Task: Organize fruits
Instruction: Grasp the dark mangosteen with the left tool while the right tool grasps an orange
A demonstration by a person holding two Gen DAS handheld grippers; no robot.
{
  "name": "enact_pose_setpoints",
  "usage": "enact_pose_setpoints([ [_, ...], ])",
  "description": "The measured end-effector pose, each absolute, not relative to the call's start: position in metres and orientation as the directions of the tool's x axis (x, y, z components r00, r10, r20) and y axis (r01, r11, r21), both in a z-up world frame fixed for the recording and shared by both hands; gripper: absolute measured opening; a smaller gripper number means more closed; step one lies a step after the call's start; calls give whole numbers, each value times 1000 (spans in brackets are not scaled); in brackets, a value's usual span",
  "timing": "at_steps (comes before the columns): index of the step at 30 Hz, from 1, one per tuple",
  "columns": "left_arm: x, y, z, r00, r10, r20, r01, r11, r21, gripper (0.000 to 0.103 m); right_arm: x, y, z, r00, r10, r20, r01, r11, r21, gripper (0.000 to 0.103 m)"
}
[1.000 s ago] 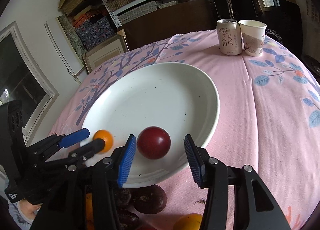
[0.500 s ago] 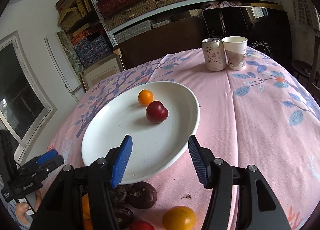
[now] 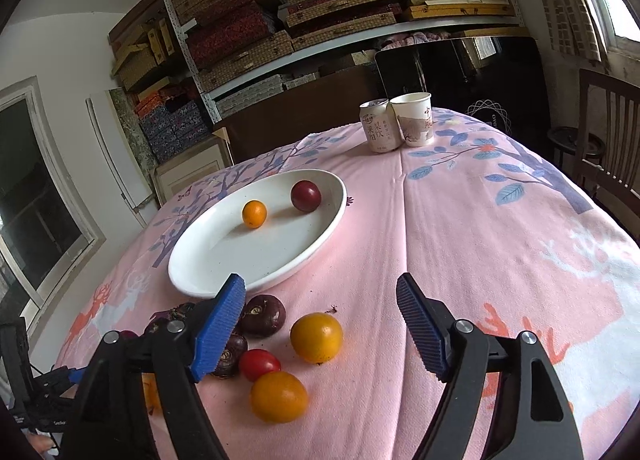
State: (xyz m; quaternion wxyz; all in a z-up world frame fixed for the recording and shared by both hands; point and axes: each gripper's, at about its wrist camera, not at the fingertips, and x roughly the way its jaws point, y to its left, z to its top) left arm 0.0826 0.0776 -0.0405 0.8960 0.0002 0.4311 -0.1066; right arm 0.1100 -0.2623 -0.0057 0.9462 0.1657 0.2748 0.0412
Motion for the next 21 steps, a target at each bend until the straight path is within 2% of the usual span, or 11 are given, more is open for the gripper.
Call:
enact_pose_setpoints([
  [4, 91, 79, -48, 567, -173, -805, 173, 981, -88, 84, 111, -264, -9, 839, 168, -518, 20, 941, 339, 83],
  [9, 96, 71, -49, 556, -116, -823, 185, 983, -14, 84, 109, -262, -10, 839, 168, -517, 19, 941, 337, 84],
  [12, 101, 88, -46, 567, -114, -816, 158, 987, -28, 84, 106, -264, -10, 840, 159, -519, 32, 940, 340, 84],
  [15, 104, 108, -46, 566, -100, -819, 108, 993, -47, 79, 101, -266, -12, 833, 173, -526, 26, 936, 350, 84],
  [21, 104, 89, -47, 555, -106, -825, 183, 983, -3, 78, 90, -271, -15, 802, 245, -546, -12, 919, 394, 84],
])
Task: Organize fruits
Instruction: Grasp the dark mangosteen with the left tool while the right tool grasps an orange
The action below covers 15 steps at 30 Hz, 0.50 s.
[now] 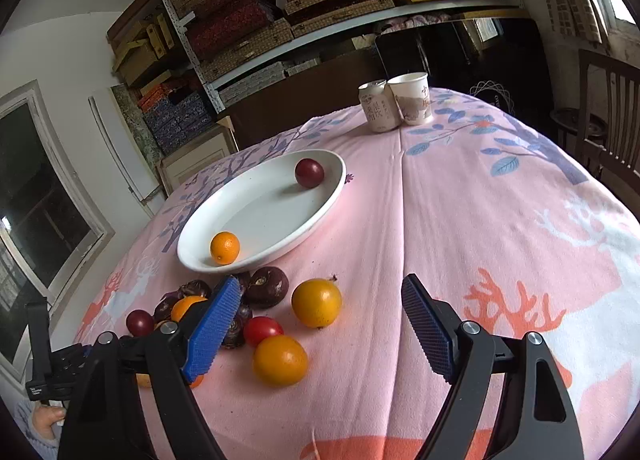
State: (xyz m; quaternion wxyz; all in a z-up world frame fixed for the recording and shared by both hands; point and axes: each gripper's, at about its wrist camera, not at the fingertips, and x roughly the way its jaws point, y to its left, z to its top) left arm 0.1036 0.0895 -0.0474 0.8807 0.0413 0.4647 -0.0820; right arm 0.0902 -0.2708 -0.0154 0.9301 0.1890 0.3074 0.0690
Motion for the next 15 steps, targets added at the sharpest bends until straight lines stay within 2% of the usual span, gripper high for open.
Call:
enact_pose_setpoints([
  [5, 109, 85, -47, 547, -127, -827, 197, 980, -21, 79, 83, -263, -30, 712, 285, -642, -38, 929, 369, 83],
  [8, 109, 82, -49, 538, -132, -832, 210, 978, -19, 85, 79, -253, -32, 691, 276, -668, -60, 943, 327, 83],
  [11, 110, 72, -53, 524, -114, -844, 236, 972, 15, 97, 82, -239, -33, 667, 254, -701, -87, 960, 265, 82],
  [12, 110, 72, -53, 523, -116, -844, 233, 972, 11, 97, 83, -234, -34, 656, 247, -713, -97, 965, 245, 82],
  [15, 111, 73, -53, 520, -127, -845, 233, 972, -2, 98, 90, -224, -38, 624, 231, -746, -112, 972, 207, 70],
])
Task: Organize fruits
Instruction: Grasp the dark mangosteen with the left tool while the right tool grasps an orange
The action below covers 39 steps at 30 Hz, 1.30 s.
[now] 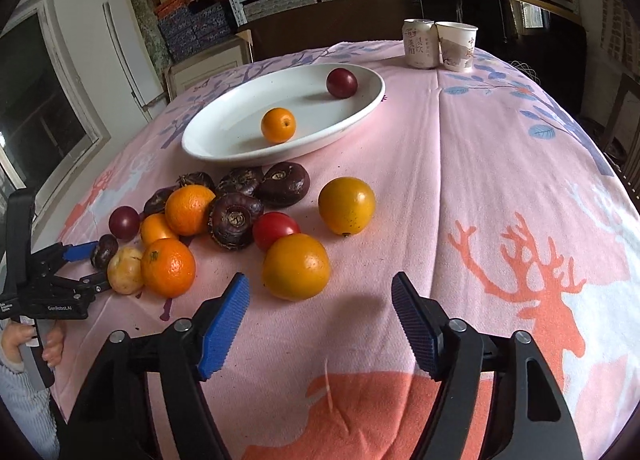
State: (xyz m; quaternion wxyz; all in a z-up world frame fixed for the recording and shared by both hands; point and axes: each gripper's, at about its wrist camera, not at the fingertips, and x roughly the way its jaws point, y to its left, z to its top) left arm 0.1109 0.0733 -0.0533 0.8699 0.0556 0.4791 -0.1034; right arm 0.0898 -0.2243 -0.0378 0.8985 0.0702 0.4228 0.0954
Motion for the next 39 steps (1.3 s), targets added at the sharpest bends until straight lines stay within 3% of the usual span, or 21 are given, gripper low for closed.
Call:
enact_pose_setpoints([
  [2, 111, 72, -54, 519, -117, -847, 235, 972, 9, 99, 96, -221, -42, 598, 234, -766, -115, 972, 206, 60],
  [9, 111, 72, -54, 517, -120, -847, 235, 972, 5, 99, 110, -214, -43, 571, 257, -779, -137, 966, 218, 51],
  [11, 111, 72, -54, 518, -121, -847, 234, 972, 4, 99, 110, -213, -42, 569, 277, -774, -155, 961, 230, 40],
  [16, 109, 74, -52, 527, -131, -840, 230, 973, -8, 98, 110, -225, -44, 558, 365, -745, -154, 928, 339, 38],
  [17, 108, 75, -51, 531, -142, -836, 231, 973, -18, 96, 110, -229, -45, 558, 387, -734, -150, 917, 369, 38],
  [18, 105, 75, -50, 537, -151, -830, 234, 972, -25, 87, 110, -232, -45, 558, 406, -724, -145, 906, 397, 38],
  [19, 103, 74, -48, 549, -143, -824, 233, 972, -13, 70, 110, -235, -46, 559, 419, -715, -140, 898, 417, 38],
  [21, 98, 72, -46, 565, -127, -815, 226, 974, 5, 55, 110, -239, -47, 560, 433, -706, -135, 889, 438, 38],
  [24, 96, 77, -43, 567, -171, -806, 221, 974, -52, 42, 111, -240, -47, 560, 443, -700, -133, 882, 452, 38],
  [28, 94, 83, -42, 566, -220, -795, 218, 969, -113, 42, 110, -241, -47, 562, 447, -696, -129, 878, 461, 38],
  [34, 90, 70, -16, 633, -245, -734, 251, 962, -105, 42, 103, -249, -39, 619, 434, -654, -120, 876, 468, 38],
  [39, 125, 39, 17, 682, -268, -681, 301, 951, -73, 42, 101, -239, 2, 737, 320, -596, -154, 937, 312, 38],
])
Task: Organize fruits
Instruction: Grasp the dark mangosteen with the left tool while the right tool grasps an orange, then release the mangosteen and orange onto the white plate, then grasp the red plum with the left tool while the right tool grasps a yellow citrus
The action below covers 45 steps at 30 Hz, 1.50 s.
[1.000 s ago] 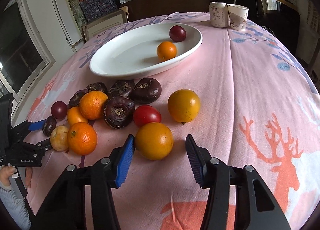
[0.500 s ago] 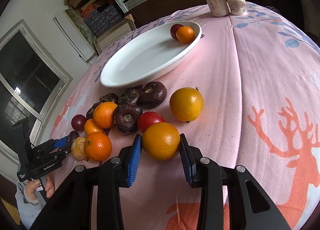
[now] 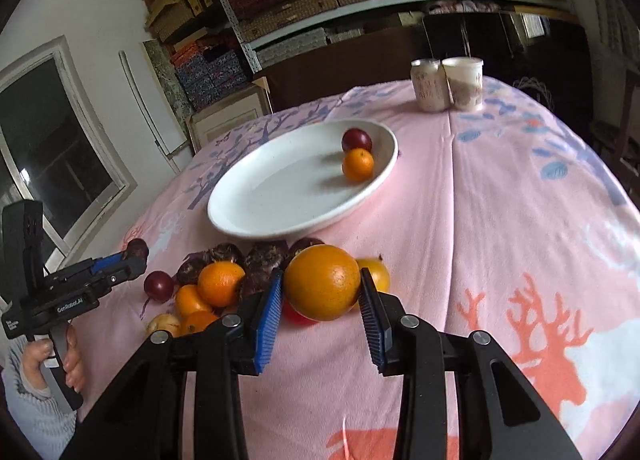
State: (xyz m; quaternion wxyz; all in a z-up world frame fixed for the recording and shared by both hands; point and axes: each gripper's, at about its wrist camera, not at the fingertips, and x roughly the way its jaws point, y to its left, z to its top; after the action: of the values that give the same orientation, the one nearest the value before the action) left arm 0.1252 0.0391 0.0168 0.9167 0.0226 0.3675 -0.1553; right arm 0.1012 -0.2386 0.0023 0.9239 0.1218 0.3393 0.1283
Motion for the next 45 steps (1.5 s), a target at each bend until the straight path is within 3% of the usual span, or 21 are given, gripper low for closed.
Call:
enact_pose_setpoints([
  [6, 185, 6, 27, 691, -293, -661, 320, 944, -84, 42, 161, -218, 31, 748, 278, -602, -163, 957, 238, 38],
  [12, 232, -4, 7, 651, -273, -708, 298, 950, -93, 43, 210, -189, 7, 724, 297, -622, -184, 953, 241, 38],
  [15, 240, -5, -6, 631, -263, -729, 301, 950, -82, 54, 217, -186, -5, 694, 288, -660, -191, 957, 217, 39],
  [19, 236, -3, -7, 641, -258, -723, 304, 950, -71, 80, 213, -197, 0, 712, 302, -633, -172, 950, 260, 44],
  [22, 226, 4, 2, 676, -262, -689, 289, 954, -79, 90, 204, -203, 7, 747, 289, -599, -163, 953, 257, 53],
  [24, 222, 13, 8, 703, -254, -664, 265, 960, -87, 94, 201, -209, 8, 763, 278, -583, -149, 954, 260, 53],
  [33, 198, 63, 3, 722, -236, -650, 154, 971, -181, 98, 185, -247, 3, 799, 224, -558, -41, 946, 321, 56],
  [39, 159, 90, -18, 687, -234, -688, 111, 969, -219, 98, 148, -277, -14, 795, 225, -563, 40, 907, 419, 71],
  [45, 132, 77, -38, 612, -192, -767, 163, 980, -115, 98, 130, -290, -20, 804, 225, -551, 67, 885, 460, 71],
])
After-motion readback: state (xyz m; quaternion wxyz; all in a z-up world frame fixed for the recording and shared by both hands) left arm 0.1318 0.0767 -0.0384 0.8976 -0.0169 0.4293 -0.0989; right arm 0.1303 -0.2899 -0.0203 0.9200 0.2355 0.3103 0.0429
